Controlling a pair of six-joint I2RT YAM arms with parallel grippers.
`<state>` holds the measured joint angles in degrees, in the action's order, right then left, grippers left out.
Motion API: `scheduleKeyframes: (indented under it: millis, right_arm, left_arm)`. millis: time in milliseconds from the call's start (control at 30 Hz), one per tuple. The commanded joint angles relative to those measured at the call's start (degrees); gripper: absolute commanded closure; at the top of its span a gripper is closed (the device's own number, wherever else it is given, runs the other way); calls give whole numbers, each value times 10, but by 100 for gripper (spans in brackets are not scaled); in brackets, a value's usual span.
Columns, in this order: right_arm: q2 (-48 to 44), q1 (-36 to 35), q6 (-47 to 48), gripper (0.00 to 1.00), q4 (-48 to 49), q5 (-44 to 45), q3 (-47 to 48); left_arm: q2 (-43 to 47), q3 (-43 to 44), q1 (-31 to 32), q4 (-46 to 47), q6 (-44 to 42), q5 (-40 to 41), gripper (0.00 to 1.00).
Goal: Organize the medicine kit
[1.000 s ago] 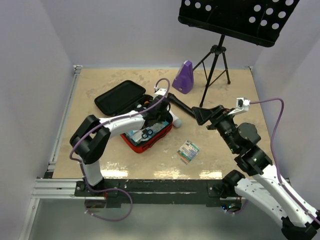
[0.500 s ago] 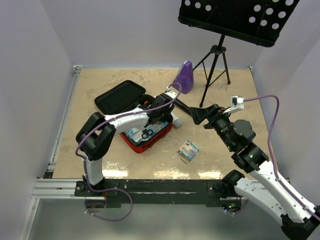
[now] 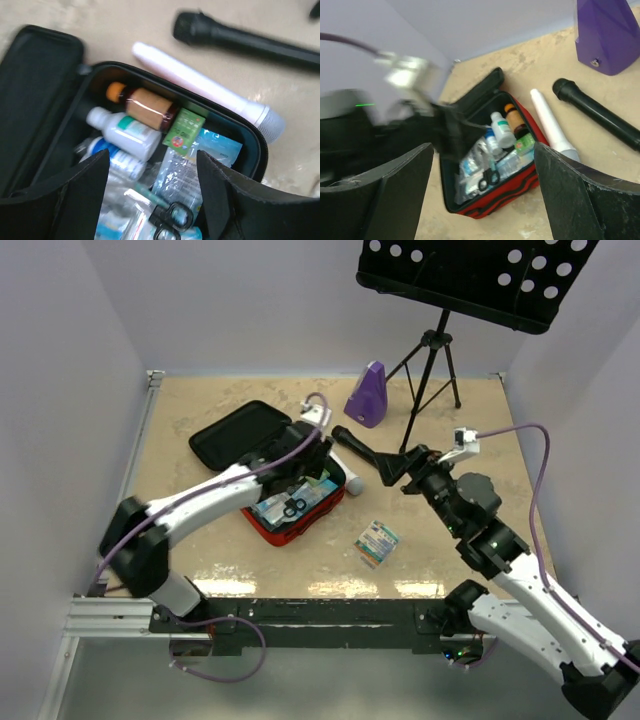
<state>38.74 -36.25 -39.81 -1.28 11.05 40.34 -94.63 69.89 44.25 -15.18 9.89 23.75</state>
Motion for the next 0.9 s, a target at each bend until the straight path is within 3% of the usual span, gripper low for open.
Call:
scheduleKeyframes:
  millis: [0,100,200,433,567,867]
  right_arm:
    - [104,0,46,15,14,-6,20]
    - [206,-2,55,18,14,-19,43]
    - [287,-8,63,19,28,-5,67]
    - [442,-19,73,20,32,41,151]
    - [471,-19,73,20,52,20,156]
    - [494,-20,95,20,80,-10,140]
  left_arm:
    - [207,-88,-20,-19,134,129,19]
    - [316,-174,-85,-34,241,104,7]
    - [384,-250,-186,-18,310,-31,7]
    - [439,-296,-343,-22,368,-164,5]
    - [444,-344,-432,44,404,-275,5]
    - [354,-446,-507,295,514,-400,7]
